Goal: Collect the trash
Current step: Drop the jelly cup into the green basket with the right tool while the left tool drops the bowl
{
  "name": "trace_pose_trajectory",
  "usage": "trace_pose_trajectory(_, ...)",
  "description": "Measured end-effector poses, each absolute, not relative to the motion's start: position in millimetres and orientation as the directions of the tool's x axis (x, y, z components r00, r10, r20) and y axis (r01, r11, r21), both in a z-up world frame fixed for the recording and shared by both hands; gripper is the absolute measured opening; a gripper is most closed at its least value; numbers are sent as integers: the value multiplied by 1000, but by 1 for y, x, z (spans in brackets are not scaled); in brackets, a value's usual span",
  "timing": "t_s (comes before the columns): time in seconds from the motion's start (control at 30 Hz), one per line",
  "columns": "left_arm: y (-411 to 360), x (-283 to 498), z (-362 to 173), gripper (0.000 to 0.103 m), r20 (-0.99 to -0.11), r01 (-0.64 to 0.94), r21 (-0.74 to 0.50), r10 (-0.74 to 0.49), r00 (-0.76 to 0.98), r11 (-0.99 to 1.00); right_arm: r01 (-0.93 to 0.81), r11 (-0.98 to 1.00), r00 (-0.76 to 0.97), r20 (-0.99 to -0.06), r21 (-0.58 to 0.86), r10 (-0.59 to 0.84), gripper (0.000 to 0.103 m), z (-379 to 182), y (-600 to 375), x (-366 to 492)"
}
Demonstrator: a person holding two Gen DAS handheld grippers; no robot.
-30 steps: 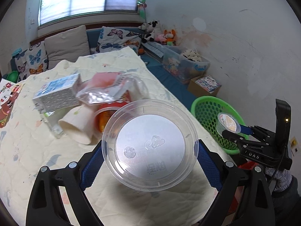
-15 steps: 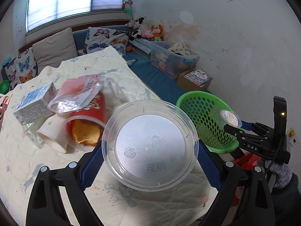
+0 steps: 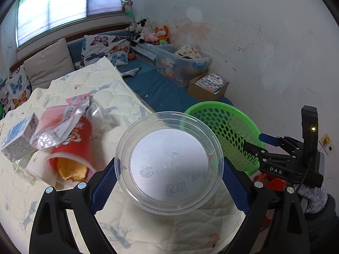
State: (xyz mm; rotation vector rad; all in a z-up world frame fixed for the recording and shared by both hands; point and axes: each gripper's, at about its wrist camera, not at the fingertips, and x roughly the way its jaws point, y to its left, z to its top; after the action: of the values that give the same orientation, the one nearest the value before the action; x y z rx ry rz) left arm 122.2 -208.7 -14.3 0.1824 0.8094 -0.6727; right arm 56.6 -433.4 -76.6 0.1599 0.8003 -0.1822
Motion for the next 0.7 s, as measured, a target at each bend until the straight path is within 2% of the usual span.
trace_pose_trajectory(0.7, -291, 136, -40, 90, -767, 680, -80, -481, 425, 729, 271, 955, 714, -691, 121, -115, 75, -66, -451, 10)
